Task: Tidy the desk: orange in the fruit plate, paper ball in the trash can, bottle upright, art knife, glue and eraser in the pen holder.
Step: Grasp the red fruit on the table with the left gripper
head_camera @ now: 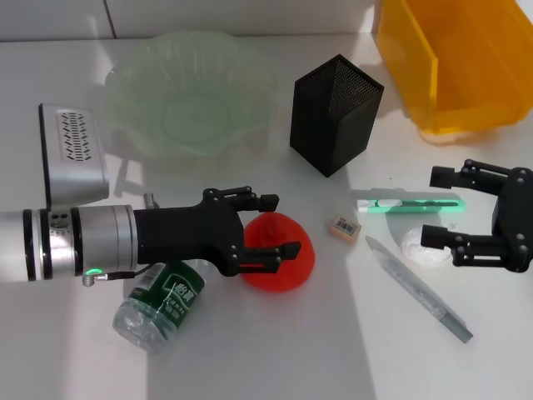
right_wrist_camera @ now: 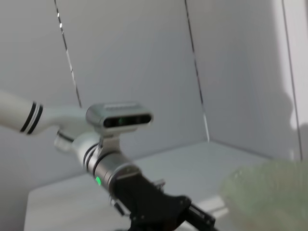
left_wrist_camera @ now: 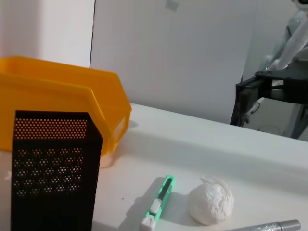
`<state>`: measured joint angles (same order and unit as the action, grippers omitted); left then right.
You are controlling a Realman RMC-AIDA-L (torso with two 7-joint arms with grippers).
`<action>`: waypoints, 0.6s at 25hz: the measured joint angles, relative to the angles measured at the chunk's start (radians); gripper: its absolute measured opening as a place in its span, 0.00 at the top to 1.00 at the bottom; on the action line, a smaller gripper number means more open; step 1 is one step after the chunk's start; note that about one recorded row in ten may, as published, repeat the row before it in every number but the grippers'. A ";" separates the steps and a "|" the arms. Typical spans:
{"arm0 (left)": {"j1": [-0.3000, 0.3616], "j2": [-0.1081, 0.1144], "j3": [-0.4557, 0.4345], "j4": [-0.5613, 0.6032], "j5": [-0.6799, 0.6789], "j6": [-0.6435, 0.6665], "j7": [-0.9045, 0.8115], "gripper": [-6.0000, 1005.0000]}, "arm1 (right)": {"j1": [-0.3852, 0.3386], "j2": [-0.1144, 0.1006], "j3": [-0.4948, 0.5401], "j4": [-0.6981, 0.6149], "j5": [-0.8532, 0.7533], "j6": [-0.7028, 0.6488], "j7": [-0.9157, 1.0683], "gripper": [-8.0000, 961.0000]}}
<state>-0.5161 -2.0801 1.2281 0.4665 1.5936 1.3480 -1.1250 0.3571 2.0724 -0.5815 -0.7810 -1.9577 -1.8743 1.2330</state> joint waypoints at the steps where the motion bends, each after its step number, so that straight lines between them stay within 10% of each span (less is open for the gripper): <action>1: 0.000 0.000 0.000 0.000 0.000 0.000 0.000 0.32 | 0.000 0.001 -0.002 -0.012 -0.018 -0.002 0.010 0.13; 15: 0.001 0.000 0.171 0.060 -0.034 -0.126 -0.020 0.36 | 0.001 0.004 -0.002 -0.049 -0.079 -0.009 0.062 0.13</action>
<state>-0.5156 -2.0800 1.3991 0.5270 1.5596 1.2217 -1.1445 0.3586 2.0764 -0.5840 -0.8299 -2.0371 -1.8838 1.2946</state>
